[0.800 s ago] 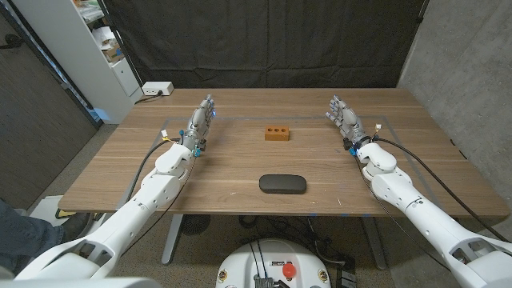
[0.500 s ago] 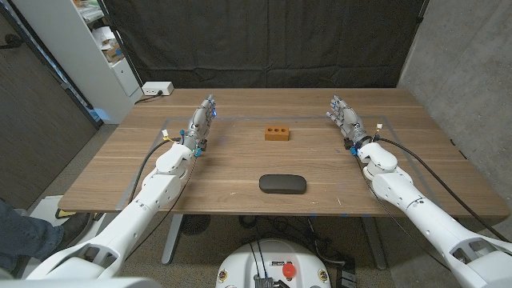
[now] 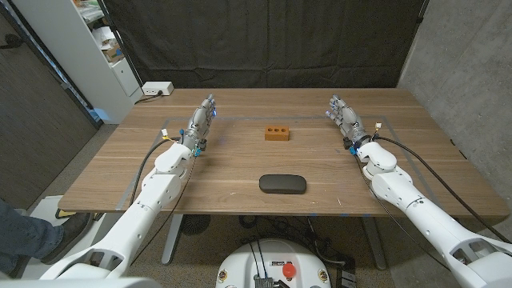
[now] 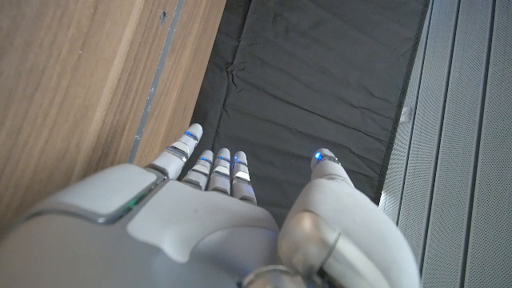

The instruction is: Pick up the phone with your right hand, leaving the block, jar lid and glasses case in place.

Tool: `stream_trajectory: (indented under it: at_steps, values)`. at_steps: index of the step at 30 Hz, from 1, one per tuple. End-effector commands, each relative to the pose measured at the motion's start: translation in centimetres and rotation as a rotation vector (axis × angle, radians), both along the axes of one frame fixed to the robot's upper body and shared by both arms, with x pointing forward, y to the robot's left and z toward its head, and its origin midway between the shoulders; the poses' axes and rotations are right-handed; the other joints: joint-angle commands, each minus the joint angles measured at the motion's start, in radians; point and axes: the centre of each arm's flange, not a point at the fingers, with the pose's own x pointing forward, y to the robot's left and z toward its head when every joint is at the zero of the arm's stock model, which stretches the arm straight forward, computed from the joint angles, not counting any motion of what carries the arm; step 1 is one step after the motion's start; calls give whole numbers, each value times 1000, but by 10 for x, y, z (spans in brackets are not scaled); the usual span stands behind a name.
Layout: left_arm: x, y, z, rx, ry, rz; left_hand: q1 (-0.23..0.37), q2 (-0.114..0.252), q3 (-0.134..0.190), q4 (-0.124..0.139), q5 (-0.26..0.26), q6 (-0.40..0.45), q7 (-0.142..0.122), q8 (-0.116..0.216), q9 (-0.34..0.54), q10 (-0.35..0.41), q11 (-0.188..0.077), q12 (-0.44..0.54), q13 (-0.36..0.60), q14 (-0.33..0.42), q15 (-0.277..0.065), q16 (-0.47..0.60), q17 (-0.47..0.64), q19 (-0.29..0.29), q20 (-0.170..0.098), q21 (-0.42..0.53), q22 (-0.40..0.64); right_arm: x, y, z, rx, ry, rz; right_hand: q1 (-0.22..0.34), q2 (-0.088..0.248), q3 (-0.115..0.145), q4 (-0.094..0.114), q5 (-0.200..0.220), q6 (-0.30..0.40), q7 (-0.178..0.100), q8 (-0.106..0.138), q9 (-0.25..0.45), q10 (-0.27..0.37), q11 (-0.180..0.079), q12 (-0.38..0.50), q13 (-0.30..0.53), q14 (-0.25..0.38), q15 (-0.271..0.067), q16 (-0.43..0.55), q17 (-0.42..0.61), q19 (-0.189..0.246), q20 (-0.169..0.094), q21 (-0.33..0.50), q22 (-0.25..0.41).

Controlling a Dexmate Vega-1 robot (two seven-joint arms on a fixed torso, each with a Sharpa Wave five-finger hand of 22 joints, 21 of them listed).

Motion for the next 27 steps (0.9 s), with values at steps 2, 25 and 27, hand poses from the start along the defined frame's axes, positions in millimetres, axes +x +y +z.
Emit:
stream_trajectory:
  at_steps: [2, 25, 27]
  values:
    - [-2, 4, 0, 14, 5, 5, -4, -6, -1, 1, 6, 1, 4, 3, 3, -7, -5, 8, 5, -26, 2, 6, 4, -9, 2, 5, 4, -7, 4, 3, -33, -15, -30, 8, 2, 5, -5, 3, 5, -2, 10, 1, 7, 0, 8, 3, 9, -1, 10, 1, 7, 1, 4, 3]
    - [-4, 4, 4, 28, 1, 1, -8, -3, -4, 2, 12, 3, 2, 5, 3, -7, -7, 8, 5, -28, 2, 6, 3, -10, 12, 5, 5, -21, -6, 5, -70, -41, -36, 11, 4, 2, -9, 3, 9, -10, 12, 1, 10, -6, 9, 3, 16, -4, 14, -4, 14, 3, 7, 2]
    - [-4, 3, 4, 27, 0, 6, -8, -2, -4, 2, 13, 4, 2, 5, 3, -7, -8, 8, 5, -26, 2, 6, 3, -10, 12, 5, 5, -23, -7, 5, -78, -43, -35, 12, 5, 2, -10, 3, 9, -12, 12, 1, 11, -9, 10, 3, 19, -4, 15, -4, 19, 3, 9, 2]
